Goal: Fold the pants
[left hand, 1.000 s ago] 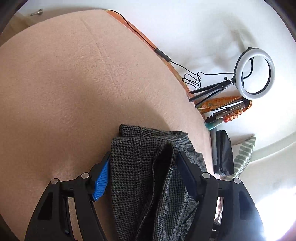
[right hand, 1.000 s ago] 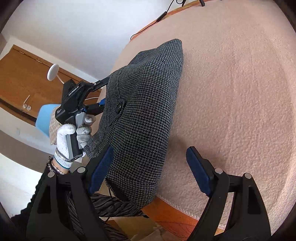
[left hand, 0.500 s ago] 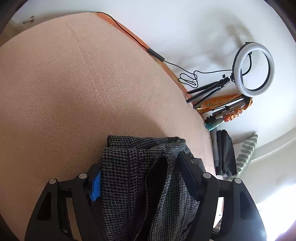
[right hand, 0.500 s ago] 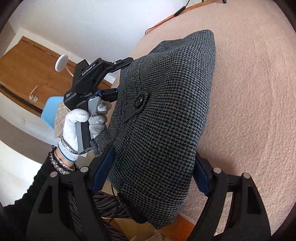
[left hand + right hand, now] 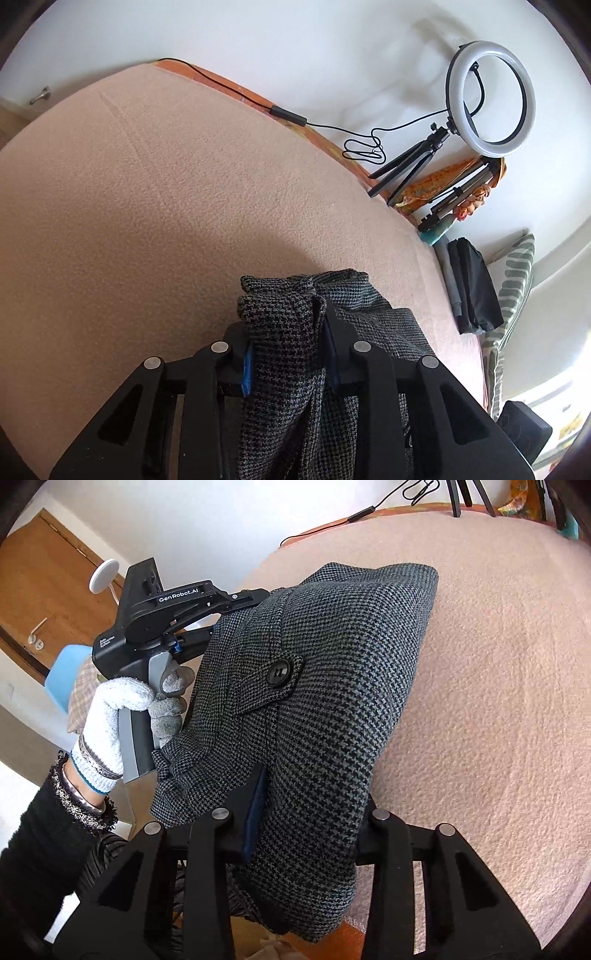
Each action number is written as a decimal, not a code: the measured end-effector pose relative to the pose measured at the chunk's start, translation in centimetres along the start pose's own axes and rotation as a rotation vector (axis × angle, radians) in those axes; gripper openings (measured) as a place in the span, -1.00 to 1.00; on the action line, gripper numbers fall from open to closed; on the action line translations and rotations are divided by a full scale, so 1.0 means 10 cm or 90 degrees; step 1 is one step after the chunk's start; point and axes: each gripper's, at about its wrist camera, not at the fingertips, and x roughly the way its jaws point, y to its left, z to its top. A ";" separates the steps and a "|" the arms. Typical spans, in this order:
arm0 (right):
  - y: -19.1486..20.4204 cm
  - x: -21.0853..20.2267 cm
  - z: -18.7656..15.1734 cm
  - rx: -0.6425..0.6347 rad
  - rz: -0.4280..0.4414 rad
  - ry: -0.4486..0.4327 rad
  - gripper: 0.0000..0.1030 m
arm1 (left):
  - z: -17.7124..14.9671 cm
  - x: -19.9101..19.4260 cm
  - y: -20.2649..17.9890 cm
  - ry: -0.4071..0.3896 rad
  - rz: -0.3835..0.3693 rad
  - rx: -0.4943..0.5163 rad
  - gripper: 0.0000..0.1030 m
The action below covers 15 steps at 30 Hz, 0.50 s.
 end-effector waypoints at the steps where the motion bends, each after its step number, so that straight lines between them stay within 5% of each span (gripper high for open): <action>1: 0.04 -0.01 0.00 -0.013 -0.011 -0.003 -0.32 | 0.00 -0.02 -0.02 -0.006 0.004 0.009 -0.50; 15: 0.38 -0.27 -0.06 -0.136 -0.117 -0.053 -0.49 | -0.01 -0.36 -0.57 -0.077 0.003 0.117 -0.57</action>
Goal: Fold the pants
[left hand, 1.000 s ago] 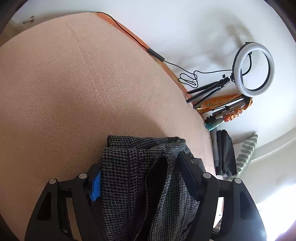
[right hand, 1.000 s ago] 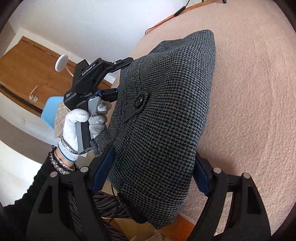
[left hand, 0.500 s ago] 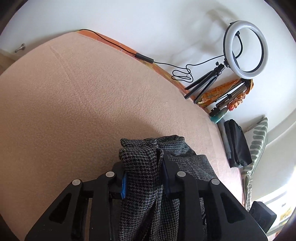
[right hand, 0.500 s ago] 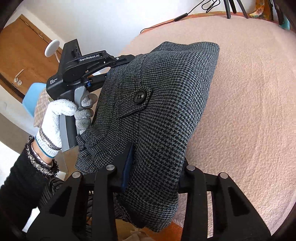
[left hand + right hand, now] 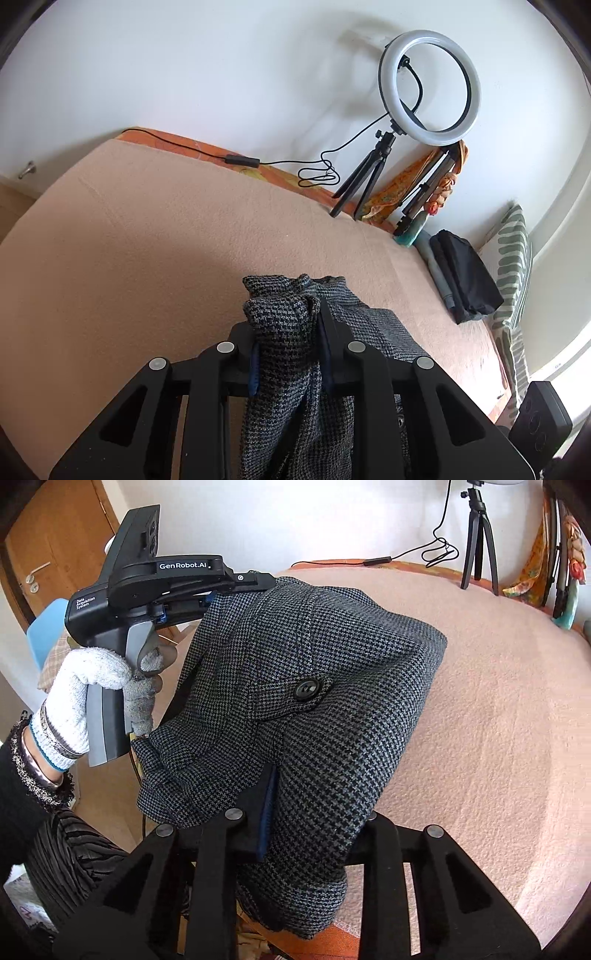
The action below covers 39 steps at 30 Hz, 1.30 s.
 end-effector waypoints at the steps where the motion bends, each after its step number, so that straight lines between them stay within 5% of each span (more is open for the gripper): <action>1: -0.01 -0.03 -0.01 -0.005 -0.008 -0.005 -0.49 | 0.02 -0.02 -0.04 -0.005 -0.006 0.003 -0.57; 18: -0.26 -0.74 -0.12 -0.009 -0.115 -0.092 -0.53 | 0.12 -0.09 -0.93 -0.067 -0.065 0.111 -0.59; 39: -0.81 -1.59 -0.05 0.003 -0.242 -0.145 -0.55 | 0.27 0.19 -1.89 -0.080 -0.165 0.169 -0.62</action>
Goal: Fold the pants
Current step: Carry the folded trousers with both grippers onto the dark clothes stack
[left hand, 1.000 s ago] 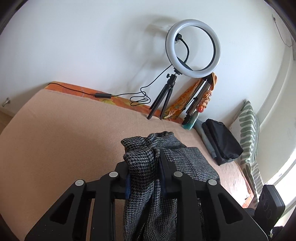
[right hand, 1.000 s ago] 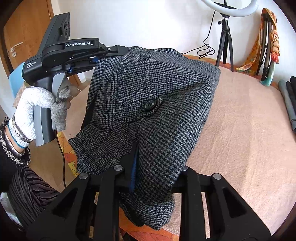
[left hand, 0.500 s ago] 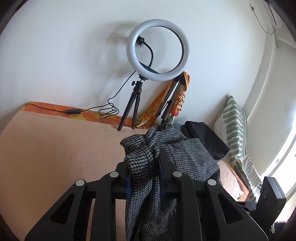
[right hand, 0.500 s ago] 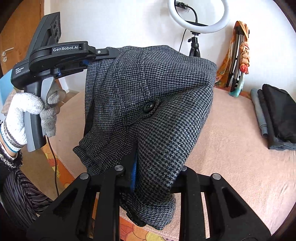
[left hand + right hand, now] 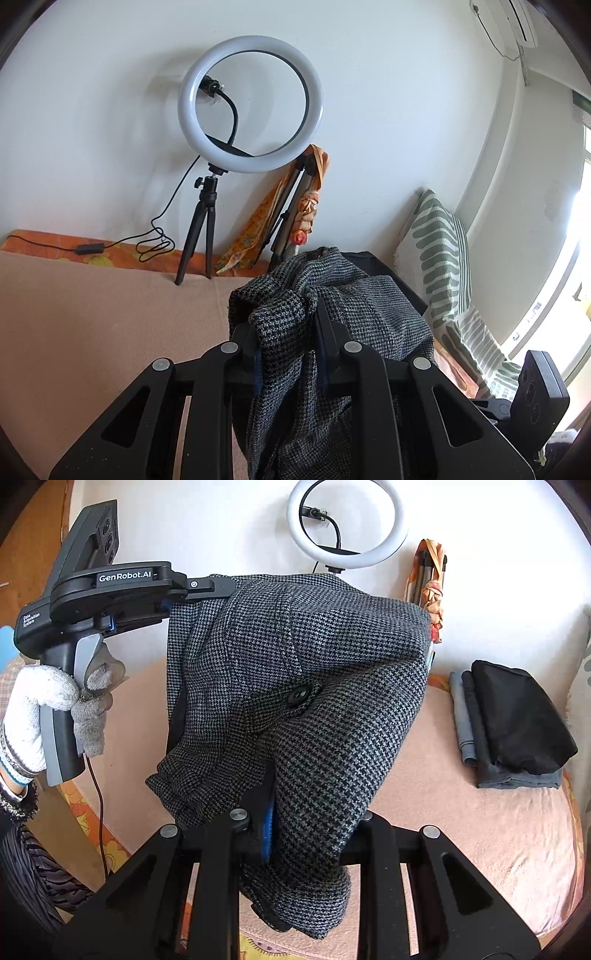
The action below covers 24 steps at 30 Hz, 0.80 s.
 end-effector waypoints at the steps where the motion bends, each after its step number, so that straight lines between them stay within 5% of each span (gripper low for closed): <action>1: -0.05 -0.03 0.01 -0.004 -0.007 -0.002 -0.55 | 0.03 0.04 -0.05 -0.001 -0.005 0.002 -0.62; 24: -1.92 -0.58 0.18 0.016 -0.212 -0.035 -0.56 | 0.59 1.60 -1.47 -0.002 -0.133 0.069 -0.62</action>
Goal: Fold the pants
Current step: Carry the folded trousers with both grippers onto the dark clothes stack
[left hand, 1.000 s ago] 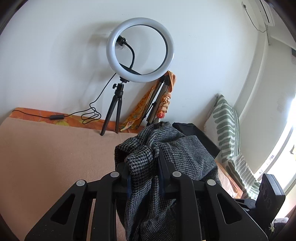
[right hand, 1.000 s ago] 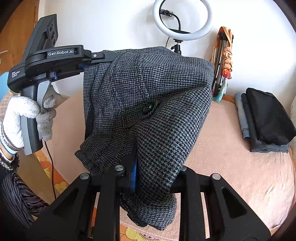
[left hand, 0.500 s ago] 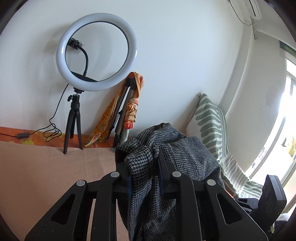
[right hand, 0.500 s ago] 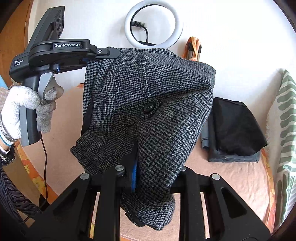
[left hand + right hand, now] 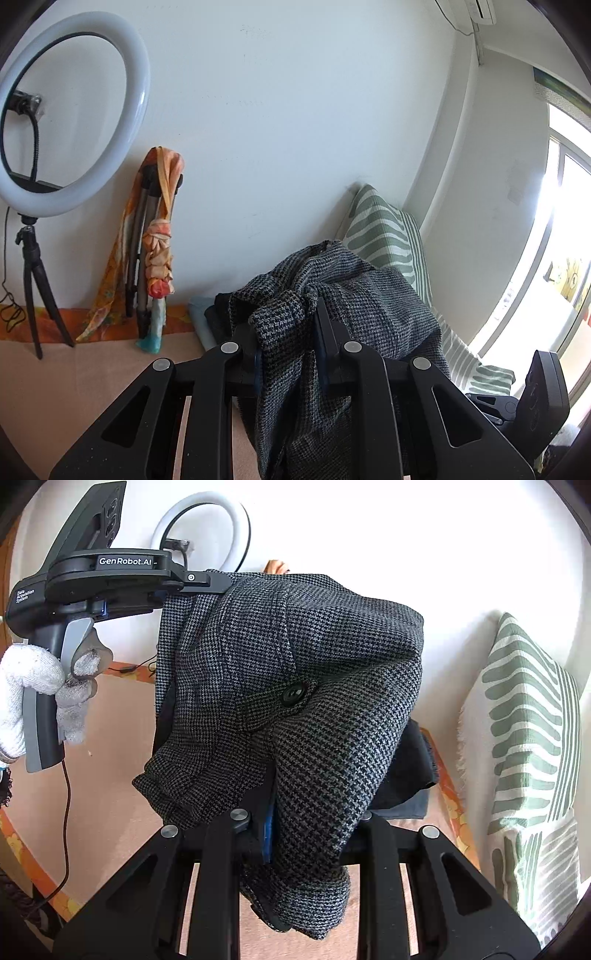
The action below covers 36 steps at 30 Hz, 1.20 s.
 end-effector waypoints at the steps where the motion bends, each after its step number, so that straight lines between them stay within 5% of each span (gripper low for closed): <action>1: -0.07 0.01 0.01 0.001 -0.006 -0.002 -0.56 | 0.03 0.06 -0.03 0.000 -0.001 0.005 -0.62; 20: -0.76 0.53 0.25 -0.004 -0.074 -0.011 -0.57 | 0.28 0.84 -0.37 -0.001 0.039 0.088 -0.62; 36: -1.19 1.15 0.24 0.024 -0.061 0.023 -0.58 | 0.27 1.23 -0.44 0.020 0.067 0.140 -0.62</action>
